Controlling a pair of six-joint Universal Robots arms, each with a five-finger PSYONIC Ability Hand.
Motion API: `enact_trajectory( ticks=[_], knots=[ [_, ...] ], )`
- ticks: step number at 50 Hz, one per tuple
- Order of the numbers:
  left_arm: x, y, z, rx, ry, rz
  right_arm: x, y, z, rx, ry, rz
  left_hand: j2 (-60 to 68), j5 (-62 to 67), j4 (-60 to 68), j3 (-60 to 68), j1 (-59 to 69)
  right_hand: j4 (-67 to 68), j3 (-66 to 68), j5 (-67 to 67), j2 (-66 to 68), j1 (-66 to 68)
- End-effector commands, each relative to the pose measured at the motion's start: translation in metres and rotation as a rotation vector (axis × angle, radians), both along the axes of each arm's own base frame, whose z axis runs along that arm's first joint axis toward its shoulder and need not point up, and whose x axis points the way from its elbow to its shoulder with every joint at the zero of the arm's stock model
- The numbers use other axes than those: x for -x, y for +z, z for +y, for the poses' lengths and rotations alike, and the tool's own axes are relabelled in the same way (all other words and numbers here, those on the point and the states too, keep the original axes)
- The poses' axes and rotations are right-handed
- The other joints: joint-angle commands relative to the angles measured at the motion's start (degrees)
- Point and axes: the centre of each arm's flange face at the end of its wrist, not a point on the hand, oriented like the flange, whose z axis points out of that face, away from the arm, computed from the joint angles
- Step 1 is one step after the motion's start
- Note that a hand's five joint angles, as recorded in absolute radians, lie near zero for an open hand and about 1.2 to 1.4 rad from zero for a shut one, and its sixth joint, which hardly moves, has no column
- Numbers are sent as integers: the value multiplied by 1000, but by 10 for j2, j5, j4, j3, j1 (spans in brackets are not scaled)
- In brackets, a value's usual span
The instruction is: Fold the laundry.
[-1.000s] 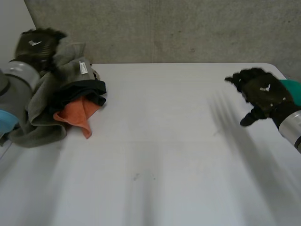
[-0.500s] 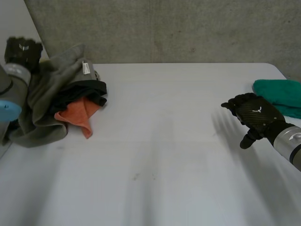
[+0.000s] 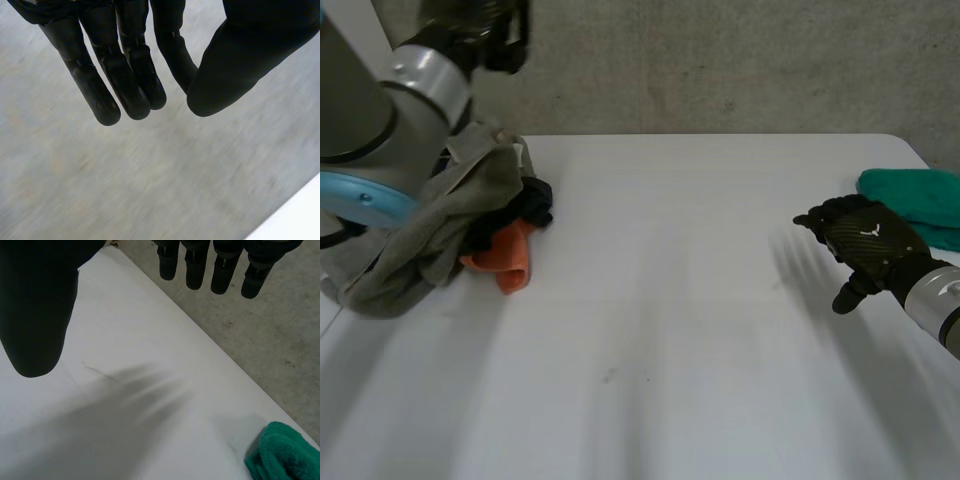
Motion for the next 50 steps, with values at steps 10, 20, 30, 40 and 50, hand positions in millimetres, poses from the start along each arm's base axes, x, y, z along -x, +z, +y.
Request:
enact_trajectory(
  ticks=[10,20,30,40,50],
  knots=[
    [90,-24,82,-20,-222,33,3,-2,1,-14,-7,-1,-361,-340,-361,-358,-335,-22,-24,-28,-24,-33],
    [-8,-66,-4,-60,218,-230,1,-4,1,-20,2,-1,-509,-488,-508,-506,-482,-22,-24,-28,-24,-33],
    [-59,-133,-68,-182,327,-318,1,-9,2,-36,-2,0,-500,-479,-500,-497,-474,-22,-24,-28,-24,-33],
    [-62,-163,-92,-224,309,-340,3,-9,1,-37,-10,2,111,132,112,114,138,-22,-24,-28,-24,-33],
    [-31,-58,-50,-15,262,-231,3,-9,0,-33,-12,4,114,135,114,116,140,-22,-24,-28,-24,-33]
  ],
)
